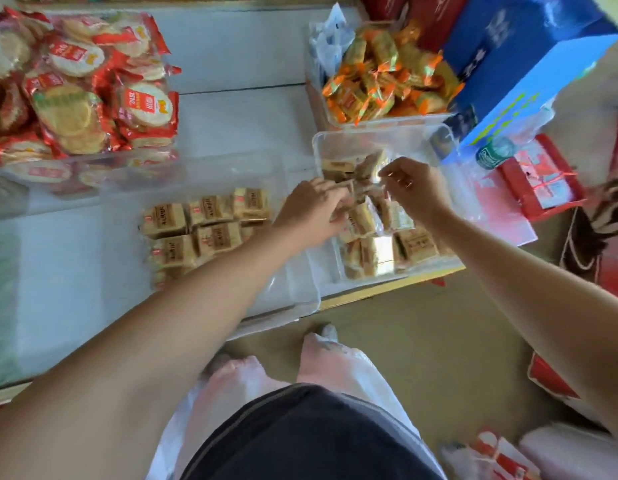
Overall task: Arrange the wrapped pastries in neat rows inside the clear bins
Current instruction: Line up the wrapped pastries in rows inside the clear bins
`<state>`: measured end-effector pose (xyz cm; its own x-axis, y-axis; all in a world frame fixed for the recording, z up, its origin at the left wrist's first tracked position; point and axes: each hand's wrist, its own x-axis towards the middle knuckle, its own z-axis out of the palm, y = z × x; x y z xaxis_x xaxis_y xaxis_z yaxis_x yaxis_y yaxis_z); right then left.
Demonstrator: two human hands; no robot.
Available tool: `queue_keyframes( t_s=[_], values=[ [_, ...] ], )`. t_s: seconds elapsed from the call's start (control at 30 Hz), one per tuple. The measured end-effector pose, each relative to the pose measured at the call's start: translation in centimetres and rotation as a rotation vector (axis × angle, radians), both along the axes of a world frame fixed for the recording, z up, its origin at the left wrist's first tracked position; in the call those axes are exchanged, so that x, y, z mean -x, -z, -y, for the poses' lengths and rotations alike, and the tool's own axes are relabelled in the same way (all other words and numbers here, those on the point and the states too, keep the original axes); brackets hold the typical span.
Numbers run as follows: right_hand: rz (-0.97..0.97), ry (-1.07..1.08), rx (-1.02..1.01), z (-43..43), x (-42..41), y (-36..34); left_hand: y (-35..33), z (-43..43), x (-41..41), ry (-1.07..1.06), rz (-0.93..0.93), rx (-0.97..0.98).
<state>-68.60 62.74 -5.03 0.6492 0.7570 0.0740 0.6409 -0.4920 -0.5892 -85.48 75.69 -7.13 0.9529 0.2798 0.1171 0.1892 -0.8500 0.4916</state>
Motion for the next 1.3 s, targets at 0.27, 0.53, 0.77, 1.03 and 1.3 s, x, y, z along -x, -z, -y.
queue_keyframes(
  t_s=[0.27,0.53,0.77,1.03,1.3],
  values=[
    [0.016,-0.135,0.446,2.8,-4.1,2.3,1.5,5.1,-5.1,-0.093,-0.293,-0.255],
    [-0.103,-0.096,0.333,2.0,-3.9,2.9,1.9,6.3,-5.6,-0.218,-0.191,0.011],
    [-0.613,-0.092,-0.013,1.9,-5.2,1.0,-0.5,3.4,-5.1,-0.441,-0.011,0.766],
    [-0.712,-0.202,0.067,1.6,-3.1,0.7,-0.2,3.8,-4.6,-0.49,-0.005,1.022],
    [-0.765,-0.186,0.091,1.7,-2.6,0.7,0.6,3.2,-3.8,-0.637,0.026,0.958]
  ],
)
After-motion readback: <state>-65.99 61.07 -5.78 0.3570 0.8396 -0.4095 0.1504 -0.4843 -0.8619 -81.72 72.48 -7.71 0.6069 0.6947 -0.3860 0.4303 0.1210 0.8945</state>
